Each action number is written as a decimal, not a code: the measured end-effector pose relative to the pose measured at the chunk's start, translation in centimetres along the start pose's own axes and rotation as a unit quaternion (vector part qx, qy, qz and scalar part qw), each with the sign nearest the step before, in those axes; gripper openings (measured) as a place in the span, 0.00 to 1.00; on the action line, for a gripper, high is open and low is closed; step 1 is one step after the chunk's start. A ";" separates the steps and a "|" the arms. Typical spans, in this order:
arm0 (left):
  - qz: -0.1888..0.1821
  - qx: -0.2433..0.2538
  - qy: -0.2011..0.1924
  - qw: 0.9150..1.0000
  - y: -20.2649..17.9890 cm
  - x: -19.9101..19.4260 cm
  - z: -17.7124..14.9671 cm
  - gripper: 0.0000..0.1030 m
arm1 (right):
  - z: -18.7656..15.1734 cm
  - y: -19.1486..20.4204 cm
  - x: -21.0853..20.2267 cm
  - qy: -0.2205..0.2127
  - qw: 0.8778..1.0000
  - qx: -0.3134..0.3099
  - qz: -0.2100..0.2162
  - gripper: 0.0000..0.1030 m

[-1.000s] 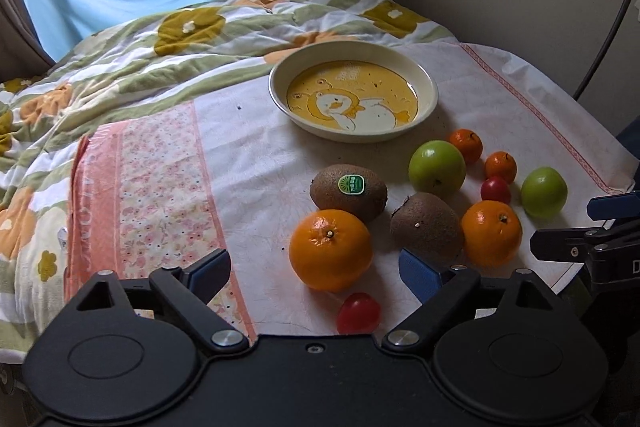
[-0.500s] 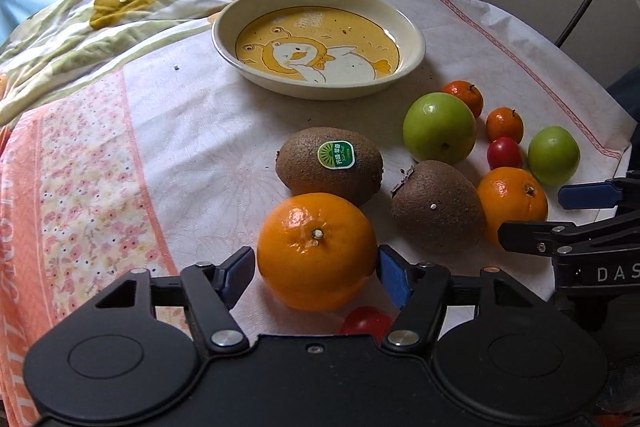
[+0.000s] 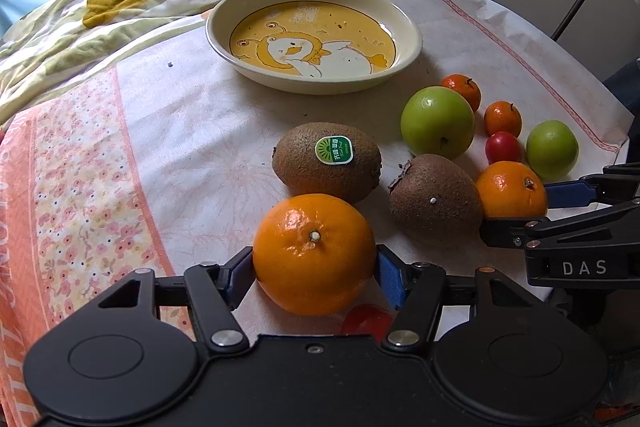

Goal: Organize fruits
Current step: 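Close the left tool on a large orange while the right tool grasps another orange, then carry the oranges into the cream bowl and open the left then right tool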

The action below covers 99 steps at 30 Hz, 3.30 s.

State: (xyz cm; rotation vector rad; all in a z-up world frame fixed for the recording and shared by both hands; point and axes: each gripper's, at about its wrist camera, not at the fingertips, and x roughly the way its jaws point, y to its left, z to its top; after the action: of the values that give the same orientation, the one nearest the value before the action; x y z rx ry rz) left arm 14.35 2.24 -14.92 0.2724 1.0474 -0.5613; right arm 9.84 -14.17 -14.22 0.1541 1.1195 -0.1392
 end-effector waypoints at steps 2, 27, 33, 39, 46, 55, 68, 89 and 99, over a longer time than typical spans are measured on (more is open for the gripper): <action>0.000 0.001 -0.001 1.000 0.0 -0.2 -0.2 0.65 | 0.0 0.1 0.1 0.000 1.000 -0.004 0.000 0.75; 0.011 -0.032 -0.062 0.997 0.6 -7.8 0.9 0.65 | 1.4 -0.9 -5.9 -0.046 0.998 0.034 0.008 0.72; 0.022 -0.042 -0.101 0.994 1.2 -10.1 3.5 0.65 | 4.9 -1.0 -8.7 -0.088 0.996 0.019 0.024 0.72; 0.038 -0.056 -0.137 0.988 1.6 -10.9 7.1 0.65 | 9.9 -1.7 -9.4 -0.122 0.991 0.000 0.046 0.72; 0.060 -0.069 -0.142 0.986 1.2 -8.5 12.1 0.65 | 16.1 -2.6 -7.3 -0.128 0.988 -0.042 0.079 0.72; 0.084 -0.073 -0.100 0.989 1.6 -0.2 17.3 0.65 | 22.5 -3.2 -1.6 -0.105 0.983 -0.100 0.115 0.72; 0.119 -0.064 -0.039 0.990 1.4 8.7 20.0 0.65 | 26.0 -4.9 5.3 -0.053 0.979 -0.126 0.148 0.72; 0.150 -0.089 -0.056 0.983 -0.4 3.5 17.4 0.95 | 26.8 -4.9 6.1 -0.044 0.970 -0.164 0.174 0.72; 0.158 -0.121 -0.067 0.978 0.0 1.8 16.2 0.95 | 25.6 -2.2 8.0 -0.058 0.953 -0.242 0.171 0.72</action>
State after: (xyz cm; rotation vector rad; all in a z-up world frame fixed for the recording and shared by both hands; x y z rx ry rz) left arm 27.02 -5.93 -8.69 0.1785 0.9079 -0.1600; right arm 35.51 -21.53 -10.57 -0.1001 0.9642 0.4309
